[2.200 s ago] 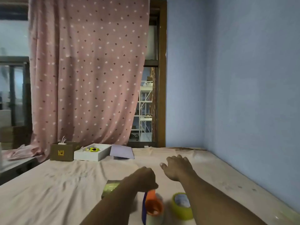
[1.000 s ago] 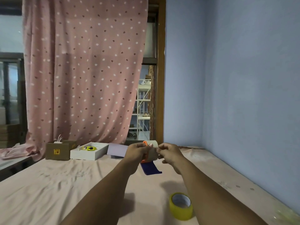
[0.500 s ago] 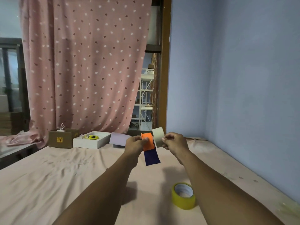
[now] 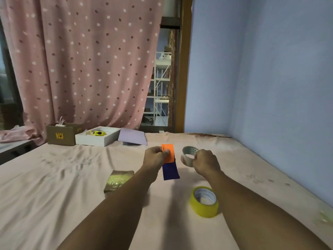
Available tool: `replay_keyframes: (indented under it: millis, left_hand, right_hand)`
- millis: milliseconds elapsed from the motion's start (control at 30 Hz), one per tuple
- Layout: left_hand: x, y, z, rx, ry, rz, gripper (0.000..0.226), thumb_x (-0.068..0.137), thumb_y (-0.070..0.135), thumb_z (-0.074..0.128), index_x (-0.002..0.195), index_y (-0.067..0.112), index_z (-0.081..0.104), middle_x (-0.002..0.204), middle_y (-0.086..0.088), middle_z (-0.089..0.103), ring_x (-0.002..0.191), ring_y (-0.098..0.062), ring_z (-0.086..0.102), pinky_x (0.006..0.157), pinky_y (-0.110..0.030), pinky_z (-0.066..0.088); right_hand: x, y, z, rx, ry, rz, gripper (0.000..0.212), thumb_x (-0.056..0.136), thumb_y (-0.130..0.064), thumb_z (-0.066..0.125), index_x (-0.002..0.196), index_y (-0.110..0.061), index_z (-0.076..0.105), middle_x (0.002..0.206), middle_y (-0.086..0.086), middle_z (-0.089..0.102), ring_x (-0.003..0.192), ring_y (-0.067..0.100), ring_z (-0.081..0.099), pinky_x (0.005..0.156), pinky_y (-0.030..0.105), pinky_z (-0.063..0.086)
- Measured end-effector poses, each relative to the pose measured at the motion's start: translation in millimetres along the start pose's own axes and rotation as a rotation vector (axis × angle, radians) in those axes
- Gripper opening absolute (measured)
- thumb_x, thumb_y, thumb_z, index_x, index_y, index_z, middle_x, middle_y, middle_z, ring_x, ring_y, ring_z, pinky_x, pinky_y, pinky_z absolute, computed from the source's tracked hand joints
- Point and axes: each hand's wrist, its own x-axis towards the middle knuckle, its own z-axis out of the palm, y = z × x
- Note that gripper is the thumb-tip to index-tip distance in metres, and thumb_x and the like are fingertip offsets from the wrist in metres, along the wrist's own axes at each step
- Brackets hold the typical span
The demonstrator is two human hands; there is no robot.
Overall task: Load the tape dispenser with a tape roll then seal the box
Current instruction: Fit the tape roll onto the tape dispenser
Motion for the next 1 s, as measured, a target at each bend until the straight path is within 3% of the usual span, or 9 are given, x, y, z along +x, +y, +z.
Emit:
replay_keyframes:
  millis: [167,300,400,533,633,733,833,933,1000]
  left_hand:
    - [9,-24,1,0.030,-0.007,-0.017,0.020,0.095,0.012,0.066,0.075,0.009,0.063,0.079,-0.007,0.067,0.072,-0.018,0.059,0.064,-0.028,0.048]
    - [16,-40,-3,0.068,-0.009,-0.038,0.015,0.093,0.015,0.069,0.087,0.002,0.068,0.090,-0.013,0.069,0.082,-0.024,0.061,0.075,-0.035,0.051]
    - [21,-51,-4,0.072,-0.015,-0.050,0.024,0.090,0.016,0.070,0.089,-0.008,0.066,0.085,-0.013,0.065,0.080,-0.026,0.058,0.074,-0.037,0.048]
    - [23,-61,-7,0.125,-0.040,-0.051,0.016,0.086,0.019,0.072,0.082,0.005,0.065,0.081,-0.011,0.058,0.077,-0.024,0.053,0.072,-0.038,0.044]
    - [19,-60,-8,0.170,-0.024,-0.051,0.014,0.088,0.016,0.071,0.081,0.007,0.063,0.079,-0.010,0.052,0.074,-0.022,0.047,0.069,-0.034,0.039]
    - [15,-57,-10,0.237,-0.023,-0.057,0.019,0.089,0.015,0.070,0.077,0.008,0.058,0.076,-0.010,0.047,0.071,-0.022,0.043,0.064,-0.031,0.036]
    - [8,-54,-10,0.278,-0.016,-0.063,0.027,0.092,0.014,0.068,0.071,0.007,0.050,0.070,-0.008,0.042,0.064,-0.020,0.038,0.055,-0.028,0.031]
    - [1,-53,-11,0.273,-0.022,-0.085,0.032,0.090,0.012,0.069,0.067,0.009,0.048,0.070,-0.008,0.041,0.065,-0.021,0.039,0.060,-0.029,0.034]
    - [-5,-51,-12,0.264,-0.046,-0.109,0.030,0.087,0.011,0.071,0.067,0.008,0.050,0.074,-0.010,0.044,0.069,-0.025,0.044,0.065,-0.033,0.040]
  right_hand:
    - [13,21,28,-0.042,-0.073,0.063,0.041,0.092,-0.029,0.059,0.120,0.000,0.063,0.122,0.021,0.065,0.111,0.039,0.063,0.087,0.038,0.051]
    - [25,33,45,-0.054,-0.204,0.084,0.049,0.088,-0.035,0.066,0.124,-0.003,0.063,0.125,0.020,0.065,0.114,0.036,0.063,0.081,0.033,0.049]
    - [31,41,55,-0.068,-0.277,0.103,0.050,0.087,-0.033,0.066,0.127,-0.004,0.060,0.127,0.019,0.064,0.113,0.036,0.063,0.073,0.030,0.043]
    - [31,51,56,-0.099,-0.292,0.041,0.055,0.087,-0.040,0.065,0.129,-0.006,0.059,0.129,0.017,0.063,0.113,0.035,0.061,0.076,0.030,0.044]
    - [28,48,43,-0.120,-0.283,-0.060,0.049,0.085,-0.054,0.066,0.107,-0.010,0.062,0.116,0.013,0.065,0.101,0.031,0.061,0.070,0.032,0.042]
    - [18,40,20,-0.077,-0.526,-0.050,0.051,0.074,-0.063,0.074,0.077,-0.012,0.067,0.085,0.008,0.073,0.079,0.025,0.068,0.067,0.034,0.054]
    - [-1,31,6,-0.153,-0.793,-0.018,0.048,0.074,-0.060,0.078,0.074,-0.013,0.070,0.083,0.007,0.075,0.069,0.022,0.065,0.075,0.033,0.055]
    - [-20,28,7,-0.511,-0.801,-0.118,0.054,0.066,-0.070,0.077,0.066,-0.019,0.062,0.070,-0.005,0.065,0.078,0.024,0.060,0.085,0.036,0.053]
    - [-26,31,13,-0.552,-0.770,-0.179,0.051,0.067,-0.068,0.077,0.069,-0.019,0.063,0.067,-0.005,0.058,0.082,0.026,0.058,0.089,0.040,0.053]
